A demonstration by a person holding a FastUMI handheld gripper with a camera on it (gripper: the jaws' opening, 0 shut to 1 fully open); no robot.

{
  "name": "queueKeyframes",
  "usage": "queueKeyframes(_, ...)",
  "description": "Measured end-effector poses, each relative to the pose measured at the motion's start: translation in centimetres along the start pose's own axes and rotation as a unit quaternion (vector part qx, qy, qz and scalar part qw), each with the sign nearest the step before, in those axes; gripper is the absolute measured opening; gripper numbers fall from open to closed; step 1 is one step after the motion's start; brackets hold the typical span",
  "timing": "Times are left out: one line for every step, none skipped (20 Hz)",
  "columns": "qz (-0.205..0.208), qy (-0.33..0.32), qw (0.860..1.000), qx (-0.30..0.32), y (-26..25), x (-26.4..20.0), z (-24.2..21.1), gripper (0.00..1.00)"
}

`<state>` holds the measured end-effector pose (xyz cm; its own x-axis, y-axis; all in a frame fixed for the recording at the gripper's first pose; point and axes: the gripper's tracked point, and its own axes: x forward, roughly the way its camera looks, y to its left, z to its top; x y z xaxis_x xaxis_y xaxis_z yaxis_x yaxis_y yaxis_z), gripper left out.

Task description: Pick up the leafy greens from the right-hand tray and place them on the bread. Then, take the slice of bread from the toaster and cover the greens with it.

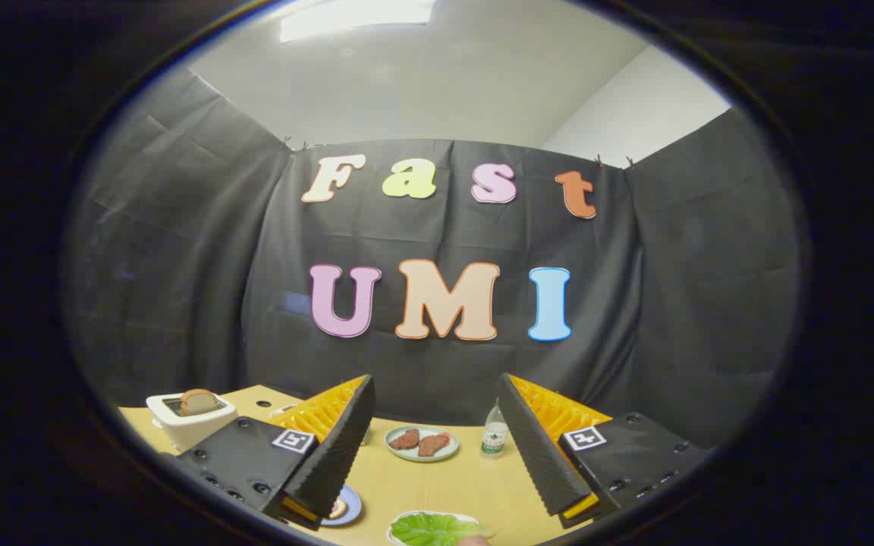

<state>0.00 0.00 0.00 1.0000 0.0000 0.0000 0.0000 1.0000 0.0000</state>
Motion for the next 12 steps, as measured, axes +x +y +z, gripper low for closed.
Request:
queueKeyframes(0.0,0.001,1.0,0.001,-0.2,0.1,0.0,1.0)
queueKeyframes(0.0,0.002,1.0,0.001,-0.4,0.1,-0.1,1.0)
queueKeyframes(-0.001,0.003,1.0,0.001,-0.6,0.1,-0.2,1.0)
queueKeyframes(-0.001,0.003,1.0,0.001,-0.8,0.1,-0.2,1.0)
queueKeyframes(0.0,0.003,1.0,0.0,-0.9,0.2,-0.2,1.0)
queueKeyframes(0.0,0.005,1.0,-0.001,-1.0,0.2,-0.4,1.0)
queueKeyframes(-0.001,0.006,1.0,-0.002,-1.2,0.2,-0.4,1.0)
queueKeyframes(-0.001,0.006,1.0,-0.001,-1.3,0.2,-0.5,1.0)
queueKeyframes(0.0,0.006,1.0,0.001,-1.3,0.2,-0.5,1.0)
queueKeyframes(0.002,0.008,1.0,0.002,-1.2,0.2,-0.6,1.0)
queueKeyframes(0.003,0.009,1.0,0.001,-1.3,0.2,-0.6,1.0)
queueKeyframes(0.004,0.01,1.0,-0.001,-1.3,0.2,-0.7,1.0)
